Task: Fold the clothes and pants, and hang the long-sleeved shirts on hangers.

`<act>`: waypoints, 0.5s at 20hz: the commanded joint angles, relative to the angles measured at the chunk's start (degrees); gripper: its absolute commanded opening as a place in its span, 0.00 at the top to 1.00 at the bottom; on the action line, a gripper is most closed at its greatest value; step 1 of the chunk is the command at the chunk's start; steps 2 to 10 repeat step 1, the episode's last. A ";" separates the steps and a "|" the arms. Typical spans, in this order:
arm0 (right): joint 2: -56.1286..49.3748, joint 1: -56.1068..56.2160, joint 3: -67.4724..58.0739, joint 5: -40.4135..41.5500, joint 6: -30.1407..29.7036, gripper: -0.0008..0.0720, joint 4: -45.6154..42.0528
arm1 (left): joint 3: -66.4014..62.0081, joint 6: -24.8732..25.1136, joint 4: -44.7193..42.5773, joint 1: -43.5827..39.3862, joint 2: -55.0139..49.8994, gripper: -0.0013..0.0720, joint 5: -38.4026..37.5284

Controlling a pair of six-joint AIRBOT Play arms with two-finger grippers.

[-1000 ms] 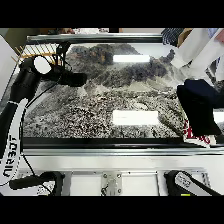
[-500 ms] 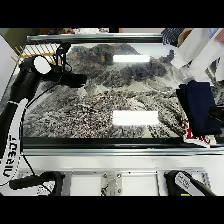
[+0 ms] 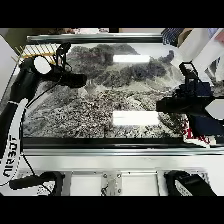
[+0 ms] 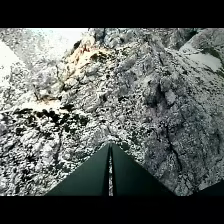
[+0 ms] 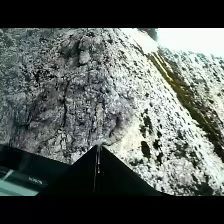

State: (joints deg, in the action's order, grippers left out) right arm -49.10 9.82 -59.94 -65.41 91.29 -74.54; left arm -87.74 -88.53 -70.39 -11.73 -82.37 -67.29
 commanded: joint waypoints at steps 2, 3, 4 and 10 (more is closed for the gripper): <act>0.04 0.96 0.02 -0.24 0.00 0.96 0.22 | 0.02 0.04 -0.02 0.00 0.02 0.97 0.02; 0.04 0.96 0.02 -0.24 0.00 0.96 0.22 | 0.02 0.04 -0.02 0.00 0.02 0.97 0.02; 0.04 0.96 0.02 -0.24 0.00 0.96 0.22 | 0.02 0.04 -0.02 0.00 0.02 0.97 0.02; 0.04 0.96 0.02 -0.24 0.00 0.96 0.22 | 0.02 0.04 -0.02 0.00 0.02 0.97 0.02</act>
